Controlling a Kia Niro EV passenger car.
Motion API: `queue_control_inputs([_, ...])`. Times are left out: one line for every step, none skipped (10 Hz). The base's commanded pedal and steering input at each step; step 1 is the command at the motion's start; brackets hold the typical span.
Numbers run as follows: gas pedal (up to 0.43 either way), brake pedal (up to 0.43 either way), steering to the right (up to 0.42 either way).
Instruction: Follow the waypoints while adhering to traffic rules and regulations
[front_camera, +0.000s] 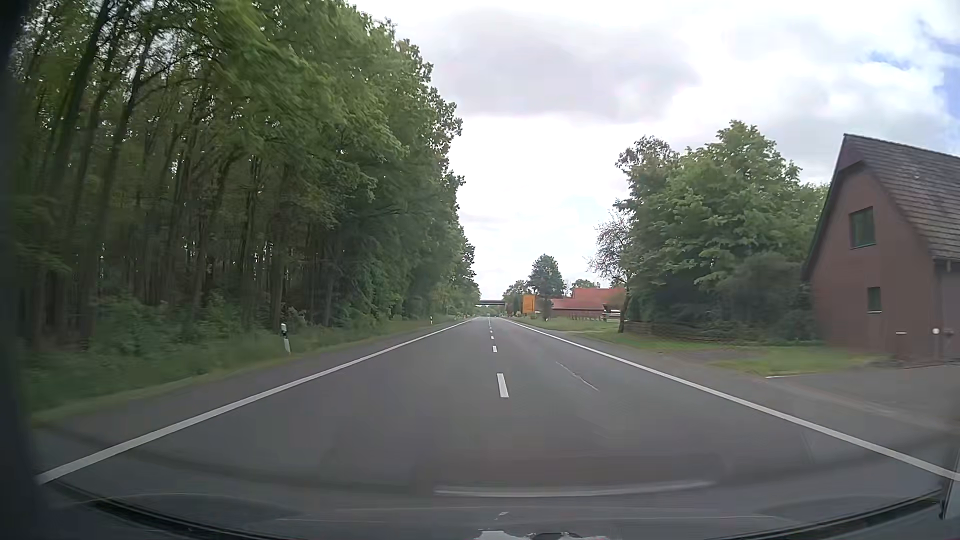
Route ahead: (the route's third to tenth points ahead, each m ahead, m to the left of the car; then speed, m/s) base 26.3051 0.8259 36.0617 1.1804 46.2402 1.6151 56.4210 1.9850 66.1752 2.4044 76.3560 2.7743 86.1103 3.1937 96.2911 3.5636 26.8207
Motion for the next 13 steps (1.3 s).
queue_control_inputs([0.169,0.0,-0.001])
queue_control_inputs([0.169,0.0,-0.001])
queue_control_inputs([0.157,0.0,-0.002])
queue_control_inputs([0.157,0.0,-0.002])
queue_control_inputs([0.157,0.0,-0.003])
queue_control_inputs([0.157,0.0,-0.003])
queue_control_inputs([0.157,0.0,-0.004])
queue_control_inputs([0.157,0.0,-0.004])
queue_control_inputs([0.157,0.0,-0.004])
queue_control_inputs([0.157,0.0,-0.004])
queue_control_inputs([0.157,0.0,-0.004])
queue_control_inputs([0.157,0.0,-0.004])
queue_control_inputs([0.157,0.0,-0.004])
